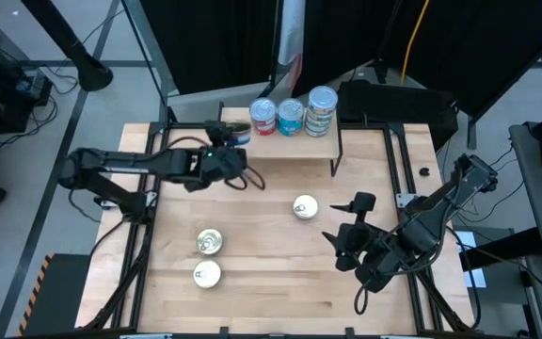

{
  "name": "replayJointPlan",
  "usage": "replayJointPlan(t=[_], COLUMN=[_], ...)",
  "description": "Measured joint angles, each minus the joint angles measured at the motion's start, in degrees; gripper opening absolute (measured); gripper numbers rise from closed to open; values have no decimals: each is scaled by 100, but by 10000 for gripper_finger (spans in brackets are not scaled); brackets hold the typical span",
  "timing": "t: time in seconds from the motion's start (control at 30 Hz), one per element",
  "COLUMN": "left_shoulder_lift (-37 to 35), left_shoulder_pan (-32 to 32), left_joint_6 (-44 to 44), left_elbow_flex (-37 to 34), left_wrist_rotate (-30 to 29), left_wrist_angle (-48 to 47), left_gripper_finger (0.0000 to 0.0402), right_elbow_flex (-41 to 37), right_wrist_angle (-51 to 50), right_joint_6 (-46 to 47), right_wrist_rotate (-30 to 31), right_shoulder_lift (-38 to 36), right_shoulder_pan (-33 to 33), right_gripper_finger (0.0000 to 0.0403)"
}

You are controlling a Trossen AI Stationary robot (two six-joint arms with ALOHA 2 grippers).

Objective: Stack canned seafood by type on shelf
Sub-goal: Put the blue pink tuna can on the shelf

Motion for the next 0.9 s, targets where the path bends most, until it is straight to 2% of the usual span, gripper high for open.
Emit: replayJointPlan(t=[0.27, 0.4, 0.57, 0.9], left_shoulder_lift=[506, 628, 807, 1066], left_shoulder_pan=[723, 896, 1122, 1361], left_joint_6=[-222, -297, -295, -262], left_elbow_flex=[0, -2, -6, -4], left_wrist_rotate=[43, 151, 664, 713], left_wrist_angle=[-280, -245, -263, -237], left_gripper_finger=[204, 204, 204, 211], right_elbow_flex=[0, 0, -2, -2], right_wrist_angle=[-299, -478, -572, -570], right_joint_6=[154, 293, 347, 350], right_wrist_rotate=[0, -4, -4, -2], right_shoulder_lift=[0, 0, 0, 2], right_shoulder_pan=[7, 7, 7, 7], right_gripper_finger=[332, 332, 332, 332])
